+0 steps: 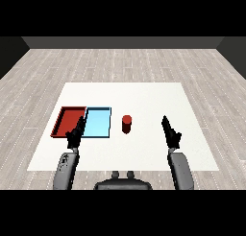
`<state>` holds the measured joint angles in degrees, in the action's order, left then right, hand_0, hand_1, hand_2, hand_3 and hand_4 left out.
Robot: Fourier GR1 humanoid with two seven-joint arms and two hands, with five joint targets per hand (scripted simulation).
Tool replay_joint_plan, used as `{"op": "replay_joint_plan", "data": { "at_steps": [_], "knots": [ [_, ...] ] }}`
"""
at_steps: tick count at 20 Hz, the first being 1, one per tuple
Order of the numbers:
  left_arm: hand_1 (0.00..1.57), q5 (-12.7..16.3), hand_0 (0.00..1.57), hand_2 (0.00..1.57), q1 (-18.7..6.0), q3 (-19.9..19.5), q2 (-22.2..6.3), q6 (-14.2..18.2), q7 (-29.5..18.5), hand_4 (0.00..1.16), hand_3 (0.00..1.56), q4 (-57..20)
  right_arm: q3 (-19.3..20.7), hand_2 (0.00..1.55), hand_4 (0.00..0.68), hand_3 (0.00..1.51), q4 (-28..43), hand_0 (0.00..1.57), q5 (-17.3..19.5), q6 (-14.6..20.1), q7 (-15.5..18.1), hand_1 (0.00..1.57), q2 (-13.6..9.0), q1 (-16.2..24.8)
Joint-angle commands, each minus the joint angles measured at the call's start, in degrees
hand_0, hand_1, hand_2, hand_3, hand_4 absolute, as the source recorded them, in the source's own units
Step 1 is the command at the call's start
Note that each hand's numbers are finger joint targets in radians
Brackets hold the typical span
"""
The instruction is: Pick the red can and put it in the red box
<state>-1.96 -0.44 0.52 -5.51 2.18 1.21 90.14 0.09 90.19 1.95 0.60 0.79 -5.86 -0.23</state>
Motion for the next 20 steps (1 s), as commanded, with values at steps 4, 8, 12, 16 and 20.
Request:
{"op": "replay_joint_plan", "data": {
  "at_steps": [4, 8, 12, 16, 20],
  "knots": [
    [0.0, 0.8, 0.0, 0.0, 0.2, -0.7, 0.6, -2.8, -1.6, 0.0, 0.0, 0.2, 2.0, 0.0, 0.0, 0.0, 0.7, 0.0, -1.6, -1.8, 0.2, 0.0, 0.5, 0.5],
    [0.0, 5.0, 0.0, 0.0, -3.0, -1.8, 3.6, -3.2, -15.6, 0.0, 0.0, 6.5, 2.3, 0.0, 0.0, 0.0, 5.3, 0.0, -6.6, -5.6, 11.3, 0.0, 1.5, -0.8],
    [0.0, 7.9, 0.0, 0.0, -0.1, -5.2, 0.1, -7.6, -21.6, 0.0, 0.0, 6.1, 3.3, 0.0, 0.0, 0.0, 3.9, 0.0, -7.7, -8.2, 16.0, 0.0, 0.6, 1.1],
    [0.0, 7.2, 0.0, 0.0, -0.4, -4.1, 1.8, -8.4, -26.5, 0.0, 0.0, 1.1, 3.6, 0.0, 0.0, 0.0, -0.3, 0.0, -7.0, -8.7, 18.8, 0.0, 1.0, -0.9],
    [0.0, 5.5, 0.0, 0.0, -2.9, -3.0, 3.5, -5.9, -25.3, 0.0, 0.0, -0.6, 2.6, 0.0, 0.0, 0.0, 3.3, 0.0, -6.0, -7.8, 15.7, 0.0, 1.5, -0.1]
  ]
}}
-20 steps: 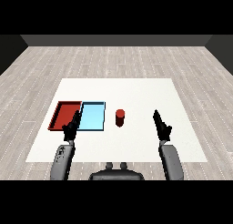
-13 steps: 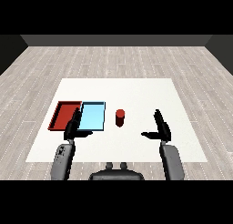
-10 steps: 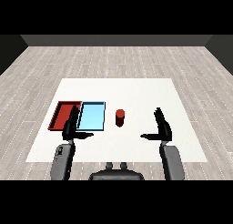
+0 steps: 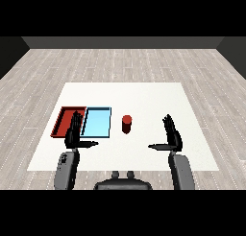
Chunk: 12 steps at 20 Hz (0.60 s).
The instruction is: Pick the red can and put it in the red box
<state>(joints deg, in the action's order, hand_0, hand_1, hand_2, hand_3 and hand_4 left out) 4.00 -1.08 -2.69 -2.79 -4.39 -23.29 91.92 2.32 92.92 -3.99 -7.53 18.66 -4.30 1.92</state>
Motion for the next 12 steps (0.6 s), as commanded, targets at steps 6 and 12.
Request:
{"op": "replay_joint_plan", "data": {
  "at_steps": [6, 12],
  "knots": [
    [0.0, -1.2, 0.0, 0.0, 1.9, 2.5, 2.5, 1.0, -3.1, 0.0, 0.0, 0.9, 0.7, 0.0, 0.0, 0.0, -2.3, 0.0, -0.2, -0.4, -0.1, 0.0, 0.5, -1.8],
    [0.0, 0.9, 0.0, 0.0, -0.4, 0.4, 1.7, 0.4, -2.3, 0.0, 0.0, -0.1, 1.3, 0.0, 0.0, 0.0, -7.9, 0.0, -0.9, -0.1, -2.6, 0.0, 0.9, -7.2]
  ]
}}
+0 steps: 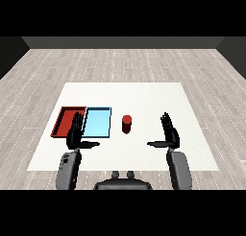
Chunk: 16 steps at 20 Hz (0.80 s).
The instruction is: Pick the red can and put it in the red box
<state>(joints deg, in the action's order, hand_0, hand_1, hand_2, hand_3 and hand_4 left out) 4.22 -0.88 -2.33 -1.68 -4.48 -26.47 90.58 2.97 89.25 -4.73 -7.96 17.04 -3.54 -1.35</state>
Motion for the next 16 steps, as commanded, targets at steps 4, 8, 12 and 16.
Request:
{"op": "replay_joint_plan", "data": {
  "at_steps": [4, 8, 12, 16],
  "knots": [
    [0.0, 1.4, 0.0, 0.0, 3.5, 0.0, -0.1, -1.4, -0.9, 0.0, 0.0, 2.5, 0.6, 0.0, 0.0, 0.0, -2.0, 0.0, 0.3, 1.5, -2.4, 0.0, 0.0, -4.5],
    [0.0, 1.4, 0.0, 0.0, -0.7, -1.8, -0.9, -1.2, -2.3, 0.0, 0.0, -2.5, 0.2, 0.0, 0.0, 0.0, -12.1, 0.0, 1.5, 3.0, 0.7, 0.0, 2.0, -10.6],
    [0.0, 3.2, 0.0, 0.0, -0.2, -2.6, -1.8, -2.2, 0.2, 0.0, 0.0, 0.1, -1.9, 0.0, 0.0, 0.0, -9.2, 0.0, 0.9, 4.3, -0.6, 0.0, 3.5, -7.6],
    [0.0, 2.2, 0.0, 0.0, 5.4, -1.4, -0.9, -1.3, 0.1, 0.0, 0.0, 5.8, -2.9, 0.0, 0.0, 0.0, -16.6, 0.0, -3.5, 4.5, 1.9, 0.0, 3.5, -11.2]
  ]
}}
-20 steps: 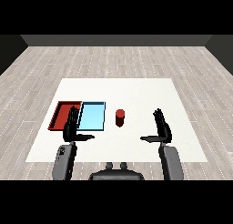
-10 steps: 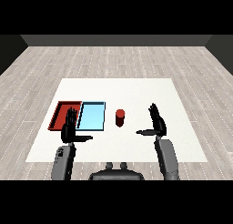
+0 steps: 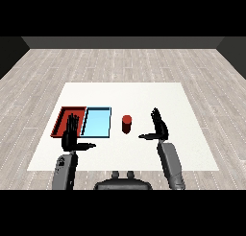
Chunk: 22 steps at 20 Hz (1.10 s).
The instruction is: Pick the red can and put it in the red box
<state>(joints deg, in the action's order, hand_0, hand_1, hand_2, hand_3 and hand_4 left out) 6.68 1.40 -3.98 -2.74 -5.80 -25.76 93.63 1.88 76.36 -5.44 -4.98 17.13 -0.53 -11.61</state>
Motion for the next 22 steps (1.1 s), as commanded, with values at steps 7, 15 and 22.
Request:
{"op": "replay_joint_plan", "data": {
  "at_steps": [7, 15, 22],
  "knots": [
    [0.0, 0.4, 0.0, 0.0, 0.2, -1.6, -1.0, -0.2, 0.2, 0.0, 0.0, -0.7, -7.6, 0.0, 0.0, 0.0, -9.8, 0.0, -6.2, 6.8, 4.7, 0.0, 0.5, -4.6],
    [0.0, -1.3, 0.0, 0.0, -1.8, 1.0, 1.4, 0.5, -2.8, 0.0, 0.0, -4.9, -12.6, 0.0, 0.0, 0.0, -17.6, 0.0, -12.6, 9.9, 10.0, 0.0, 0.5, -7.1],
    [0.0, -1.3, 0.0, 0.0, -3.7, -0.2, 0.7, 1.2, -3.0, 0.0, 0.0, -6.0, -11.4, 0.0, 0.0, 0.0, -29.4, 0.0, -16.4, 8.6, 12.6, 0.0, 0.5, -16.2]
  ]
}}
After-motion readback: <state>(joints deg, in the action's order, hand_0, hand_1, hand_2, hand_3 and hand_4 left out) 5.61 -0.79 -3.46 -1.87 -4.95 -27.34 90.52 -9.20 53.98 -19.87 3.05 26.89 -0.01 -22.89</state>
